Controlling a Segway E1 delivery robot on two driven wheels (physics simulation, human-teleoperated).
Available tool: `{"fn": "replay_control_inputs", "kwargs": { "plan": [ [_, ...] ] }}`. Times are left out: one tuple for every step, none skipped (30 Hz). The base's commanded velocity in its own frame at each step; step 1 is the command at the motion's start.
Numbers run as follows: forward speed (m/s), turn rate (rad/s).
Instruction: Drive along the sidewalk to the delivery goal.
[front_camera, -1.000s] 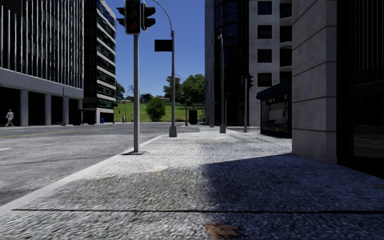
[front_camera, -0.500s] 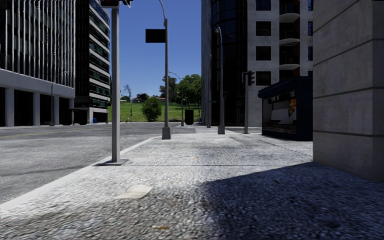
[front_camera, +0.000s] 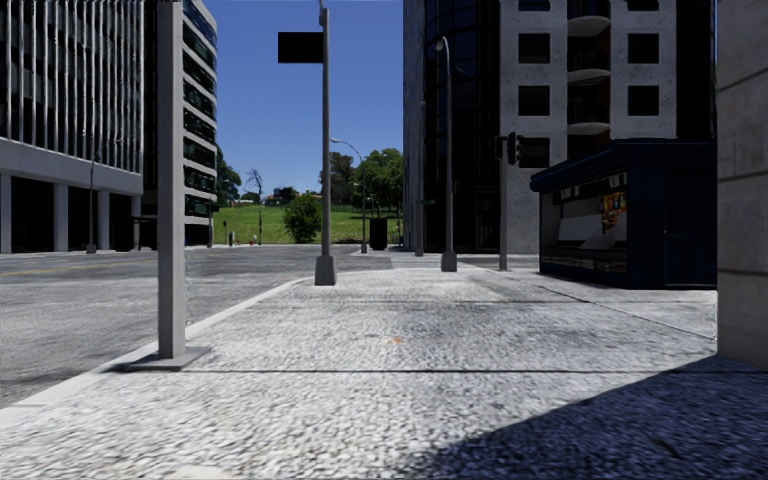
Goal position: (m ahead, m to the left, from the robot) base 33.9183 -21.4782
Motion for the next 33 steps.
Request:
{"fn": "replay_control_inputs", "kwargs": {
  "plan": [
    [2.0, 0.0],
    [2.0, 0.0],
    [2.0, 0.0],
    [2.0, 0.0],
    [2.0, 0.0],
    [2.0, 0.0],
    [2.0, 0.0],
    [2.0, 0.0],
    [2.0, 0.0],
    [2.0, 0.0],
    [2.0, -0.02],
    [2.0, -0.02],
    [2.0, -0.04],
    [2.0, -0.05],
    [2.0, -0.06],
    [2.0, -0.07],
    [2.0, -0.1],
    [2.0, -0.11],
    [2.0, -0.15],
    [2.0, -0.16],
    [2.0, -0.16],
    [2.0, -0.16],
    [2.0, -0.16],
    [2.0, -0.16],
    [2.0, -0.16],
    [2.0, -0.16],
    [2.0, -0.1],
    [2.0, -0.06],
    [2.0, -0.02],
    [2.0, -0.02],
    [2.0, 0.0],
    [2.0, 0.0],
    [2.0, 0.0]
  ]
}}
